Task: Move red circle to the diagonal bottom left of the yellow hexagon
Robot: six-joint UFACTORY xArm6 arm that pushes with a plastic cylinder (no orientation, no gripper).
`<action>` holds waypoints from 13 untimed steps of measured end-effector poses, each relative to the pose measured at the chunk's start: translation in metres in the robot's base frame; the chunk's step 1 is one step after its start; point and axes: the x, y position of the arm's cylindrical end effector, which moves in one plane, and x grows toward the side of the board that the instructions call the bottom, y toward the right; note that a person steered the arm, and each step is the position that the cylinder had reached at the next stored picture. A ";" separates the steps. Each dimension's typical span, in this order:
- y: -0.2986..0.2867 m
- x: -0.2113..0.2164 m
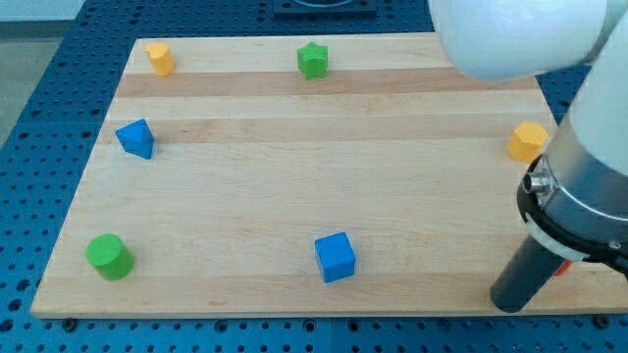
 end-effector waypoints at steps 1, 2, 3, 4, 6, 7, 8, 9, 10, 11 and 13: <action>0.009 0.000; 0.017 0.000; 0.022 0.001; 0.023 0.001; 0.031 0.001; 0.043 0.001; 0.047 0.000; 0.055 0.001; 0.065 0.000; 0.077 0.000; 0.078 0.001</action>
